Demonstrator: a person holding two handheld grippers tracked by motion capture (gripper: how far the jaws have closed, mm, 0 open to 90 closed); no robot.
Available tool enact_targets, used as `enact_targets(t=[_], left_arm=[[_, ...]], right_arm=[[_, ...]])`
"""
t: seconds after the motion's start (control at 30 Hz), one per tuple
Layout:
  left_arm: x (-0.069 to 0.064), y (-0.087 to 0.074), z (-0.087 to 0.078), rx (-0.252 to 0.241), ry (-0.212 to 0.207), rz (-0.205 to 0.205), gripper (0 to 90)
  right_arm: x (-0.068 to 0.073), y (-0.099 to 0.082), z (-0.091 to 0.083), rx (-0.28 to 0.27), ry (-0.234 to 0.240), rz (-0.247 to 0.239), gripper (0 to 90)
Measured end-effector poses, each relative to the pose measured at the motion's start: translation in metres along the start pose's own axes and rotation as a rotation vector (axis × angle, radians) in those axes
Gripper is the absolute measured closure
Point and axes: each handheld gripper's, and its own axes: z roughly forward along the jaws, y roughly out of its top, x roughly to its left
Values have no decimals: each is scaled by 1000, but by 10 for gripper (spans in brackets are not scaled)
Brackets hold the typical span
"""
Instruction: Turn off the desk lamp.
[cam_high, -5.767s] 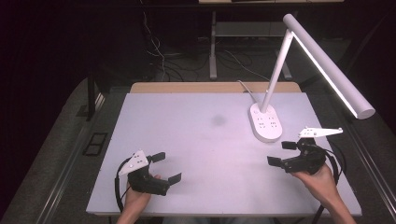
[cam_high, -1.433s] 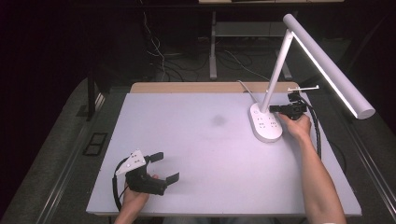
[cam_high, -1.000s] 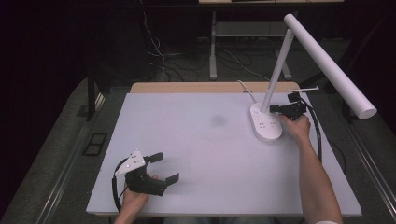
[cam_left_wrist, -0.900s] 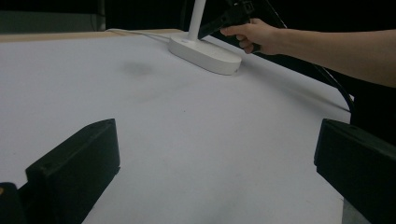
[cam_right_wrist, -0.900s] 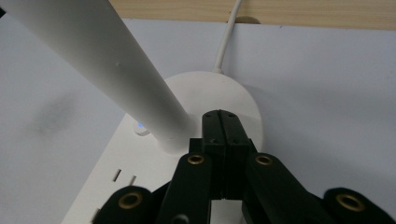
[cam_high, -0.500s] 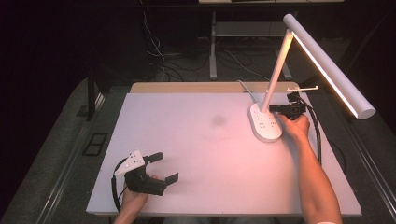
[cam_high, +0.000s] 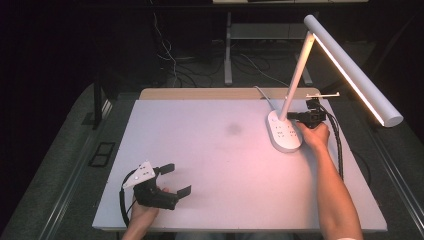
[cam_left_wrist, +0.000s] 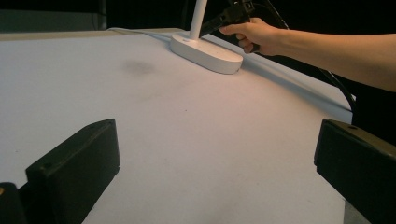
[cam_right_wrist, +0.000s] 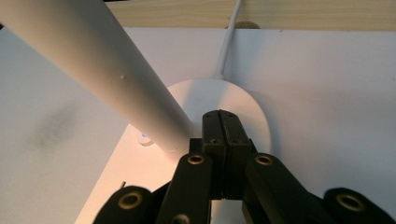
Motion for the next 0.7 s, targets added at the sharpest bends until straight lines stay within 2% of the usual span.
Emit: enact_targets(t=[0.07, 0.1, 0.23, 0.43, 0.7], left_arm=[[0, 0, 0, 0, 0, 3, 0], [0, 0, 0, 0, 0, 3, 0], [0, 0, 0, 0, 0, 4, 0], [1, 0, -1, 0, 4, -3, 0], [0, 0, 0, 2, 2, 6, 0]], right_arm=[[0, 0, 0, 0, 0, 3, 900], [1, -2, 1, -6, -9, -17, 900], [2, -2, 0, -7, -8, 2, 900], [3, -1, -2, -1, -20, -22, 900], [1, 0, -3, 5, -16, -3, 900]])
